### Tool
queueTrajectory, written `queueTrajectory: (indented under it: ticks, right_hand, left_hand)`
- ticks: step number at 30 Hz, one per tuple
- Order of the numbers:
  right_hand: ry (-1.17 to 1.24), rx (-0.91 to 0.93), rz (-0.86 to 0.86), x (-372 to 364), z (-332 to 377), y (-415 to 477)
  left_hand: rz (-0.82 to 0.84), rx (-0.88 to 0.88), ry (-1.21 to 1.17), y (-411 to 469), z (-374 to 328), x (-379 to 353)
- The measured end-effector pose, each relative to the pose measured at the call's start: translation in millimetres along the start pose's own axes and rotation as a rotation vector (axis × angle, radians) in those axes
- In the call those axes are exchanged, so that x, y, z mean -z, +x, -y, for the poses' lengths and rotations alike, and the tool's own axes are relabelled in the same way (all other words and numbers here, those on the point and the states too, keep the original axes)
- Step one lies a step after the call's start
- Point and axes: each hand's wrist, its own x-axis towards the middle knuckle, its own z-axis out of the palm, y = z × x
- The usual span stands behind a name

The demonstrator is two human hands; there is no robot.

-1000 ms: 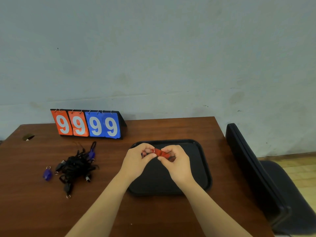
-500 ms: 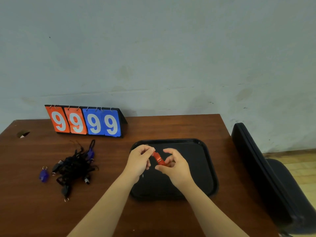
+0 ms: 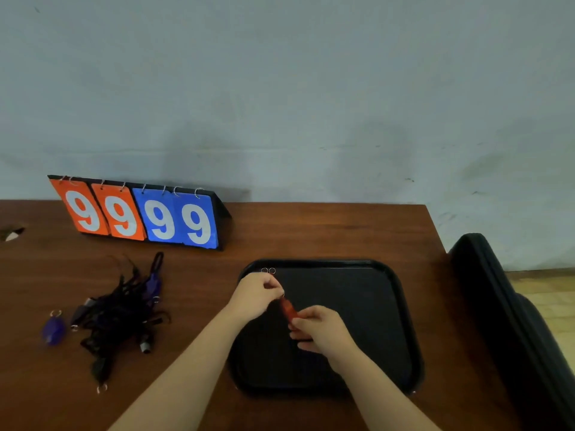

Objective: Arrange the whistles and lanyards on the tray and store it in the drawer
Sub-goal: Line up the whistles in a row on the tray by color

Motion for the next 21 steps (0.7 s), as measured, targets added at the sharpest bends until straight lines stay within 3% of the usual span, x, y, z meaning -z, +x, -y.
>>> queueTrajectory:
  ticks: [5,11,21]
  right_hand:
    - [0.128,-0.042,-0.073,-12,22,36]
    - [0.150,-0.068,-0.131,-21,39,62]
    - [0.036,-0.081,-0.052,-19,41,67]
  left_hand:
    - [-0.050,-0.105,0.270,48,-13,17]
    - [-0.049,-0.140,0.369,80,-18,20]
    - [-0.253,0.034,0.078,58,29,36]
